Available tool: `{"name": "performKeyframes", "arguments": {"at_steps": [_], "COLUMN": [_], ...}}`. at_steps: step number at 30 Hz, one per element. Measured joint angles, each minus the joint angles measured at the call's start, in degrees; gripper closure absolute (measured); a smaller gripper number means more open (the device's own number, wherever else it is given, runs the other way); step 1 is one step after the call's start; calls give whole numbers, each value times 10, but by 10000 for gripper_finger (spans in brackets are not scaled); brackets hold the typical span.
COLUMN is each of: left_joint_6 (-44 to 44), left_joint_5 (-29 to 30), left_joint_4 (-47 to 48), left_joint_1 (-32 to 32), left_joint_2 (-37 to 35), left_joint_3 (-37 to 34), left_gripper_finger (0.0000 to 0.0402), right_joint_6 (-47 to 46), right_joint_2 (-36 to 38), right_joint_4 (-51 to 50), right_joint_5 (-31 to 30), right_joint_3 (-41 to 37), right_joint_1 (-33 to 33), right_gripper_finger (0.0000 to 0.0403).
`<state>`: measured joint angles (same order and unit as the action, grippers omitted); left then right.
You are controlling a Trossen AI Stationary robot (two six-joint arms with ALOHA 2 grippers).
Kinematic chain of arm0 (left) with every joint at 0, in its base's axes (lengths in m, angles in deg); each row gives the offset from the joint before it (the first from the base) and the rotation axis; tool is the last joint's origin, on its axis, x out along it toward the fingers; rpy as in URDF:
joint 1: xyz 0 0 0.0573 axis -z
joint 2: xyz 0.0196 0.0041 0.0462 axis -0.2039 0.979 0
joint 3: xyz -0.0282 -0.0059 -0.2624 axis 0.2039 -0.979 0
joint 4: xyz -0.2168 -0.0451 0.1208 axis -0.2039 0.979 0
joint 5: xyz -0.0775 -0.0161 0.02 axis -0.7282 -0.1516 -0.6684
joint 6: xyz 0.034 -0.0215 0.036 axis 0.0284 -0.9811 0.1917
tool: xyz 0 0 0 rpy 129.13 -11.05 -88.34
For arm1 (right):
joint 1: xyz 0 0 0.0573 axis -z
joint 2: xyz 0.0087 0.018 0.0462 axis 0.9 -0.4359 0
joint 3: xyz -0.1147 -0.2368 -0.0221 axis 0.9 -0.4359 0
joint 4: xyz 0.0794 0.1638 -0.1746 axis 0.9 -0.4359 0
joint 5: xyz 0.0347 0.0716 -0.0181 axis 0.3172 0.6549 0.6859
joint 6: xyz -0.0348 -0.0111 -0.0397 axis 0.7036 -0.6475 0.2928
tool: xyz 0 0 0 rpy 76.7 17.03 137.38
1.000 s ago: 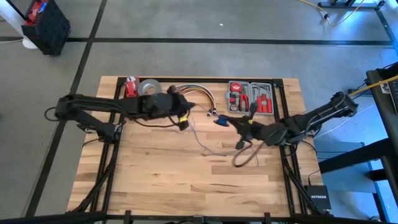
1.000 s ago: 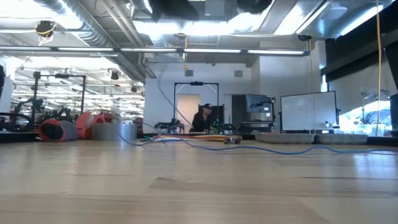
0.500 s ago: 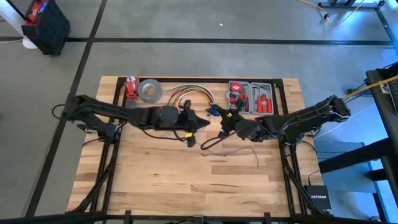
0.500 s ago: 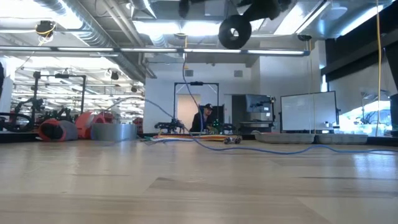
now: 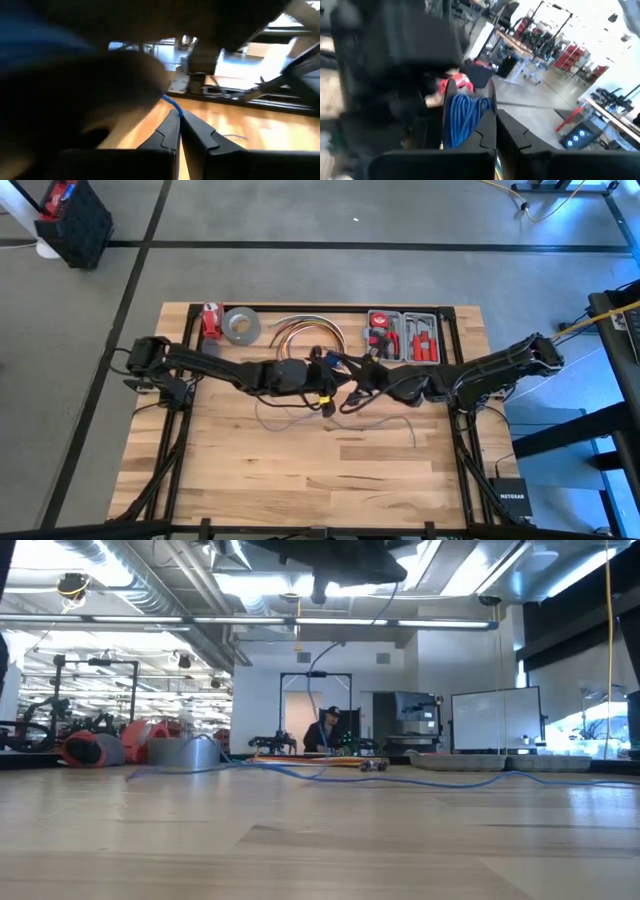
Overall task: Coil cords
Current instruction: Coil the blue wire on the black spool
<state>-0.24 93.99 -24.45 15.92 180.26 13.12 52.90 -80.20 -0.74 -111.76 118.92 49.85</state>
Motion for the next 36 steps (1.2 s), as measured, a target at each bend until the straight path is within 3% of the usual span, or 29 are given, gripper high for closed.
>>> {"name": "performKeyframes", "arguments": {"at_steps": [7, 21, 29, 36], "left_joint_6": [56, 75, 105, 104], "left_joint_5": [76, 74, 87, 123], "left_joint_4": [8, 38, 71, 191], "left_joint_1": [0, -2, -2, -30], "left_joint_2": [4, 11, -3, -96], "left_joint_3": [3, 2, 1, -2], "left_gripper_finger": [396, 396, 400, 400], "right_joint_6": [8, 56, 65, 8], "right_joint_2": [43, 151, 153, 148], "right_joint_4": [21, 22, -71, -214], "right_joint_5": [39, 48, 24, 18], "right_joint_3": [-2, 49, 95, 97], "right_joint_1": [0, -35, -83, -122], "right_gripper_finger": [402, 402, 402, 402]}}
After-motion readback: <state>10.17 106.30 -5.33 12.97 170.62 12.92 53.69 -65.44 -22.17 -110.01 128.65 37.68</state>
